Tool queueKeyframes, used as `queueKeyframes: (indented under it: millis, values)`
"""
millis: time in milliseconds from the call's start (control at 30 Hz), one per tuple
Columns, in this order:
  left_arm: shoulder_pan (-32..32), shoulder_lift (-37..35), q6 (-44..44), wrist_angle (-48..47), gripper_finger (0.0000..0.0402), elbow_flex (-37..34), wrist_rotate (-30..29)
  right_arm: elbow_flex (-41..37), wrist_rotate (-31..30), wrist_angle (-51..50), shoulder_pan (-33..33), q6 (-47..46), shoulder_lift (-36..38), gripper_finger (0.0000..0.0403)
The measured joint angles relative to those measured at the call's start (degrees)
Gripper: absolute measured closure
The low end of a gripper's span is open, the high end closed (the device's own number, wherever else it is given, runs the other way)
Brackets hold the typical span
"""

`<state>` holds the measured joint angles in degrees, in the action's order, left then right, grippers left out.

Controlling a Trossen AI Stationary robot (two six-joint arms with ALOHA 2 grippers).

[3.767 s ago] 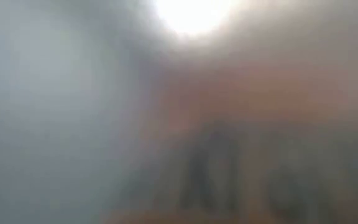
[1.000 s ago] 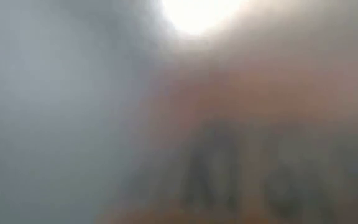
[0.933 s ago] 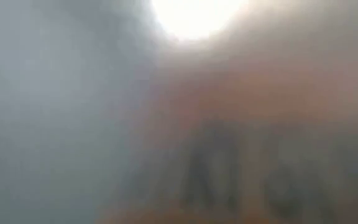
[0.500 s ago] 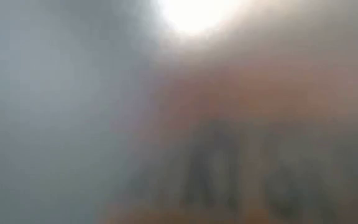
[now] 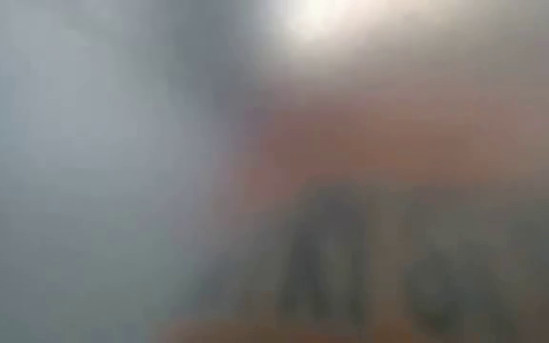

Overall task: Sort Maruchan noodles
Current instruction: Put the yellow noodle pack into the transparent orange bin

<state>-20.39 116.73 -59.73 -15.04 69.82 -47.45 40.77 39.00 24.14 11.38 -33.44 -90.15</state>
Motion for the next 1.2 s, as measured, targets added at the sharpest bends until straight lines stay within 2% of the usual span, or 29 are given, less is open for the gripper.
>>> queueKeyframes:
  millis: [200,367,600,700,833,933,1200]
  values:
    - [0.4,2.6,-1.9,-0.4,0.0326,0.2,3.0,-0.1,0.0,-9.7,-0.1,2.6,0.0,0.0254]
    - [-0.4,3.7,-5.4,-2.1,0.0326,0.2,3.4,-0.1,0.0,-12.2,0.2,2.6,0.4,0.0254]
    - [-1.4,3.7,-6.1,-3.6,0.0326,0.2,4.7,-0.2,-0.7,-16.0,1.5,3.1,2.9,0.0254]
    - [-1.5,3.7,-6.5,-3.9,0.0326,0.2,4.7,-0.2,-3.3,-18.2,2.3,4.2,5.1,0.0254]
    - [-1.6,3.7,-6.8,-4.0,0.0326,0.2,4.7,-0.2,-10.6,-21.1,3.0,7.8,7.0,0.0254]
    - [-1.6,3.7,-7.0,-4.0,0.0326,0.2,4.7,-0.2,-12.0,-20.7,2.9,8.1,6.6,0.0253]
    - [-1.7,3.7,-7.5,-4.2,0.0326,0.2,4.7,-0.1,-12.0,-18.8,2.9,10.5,2.6,0.0203]
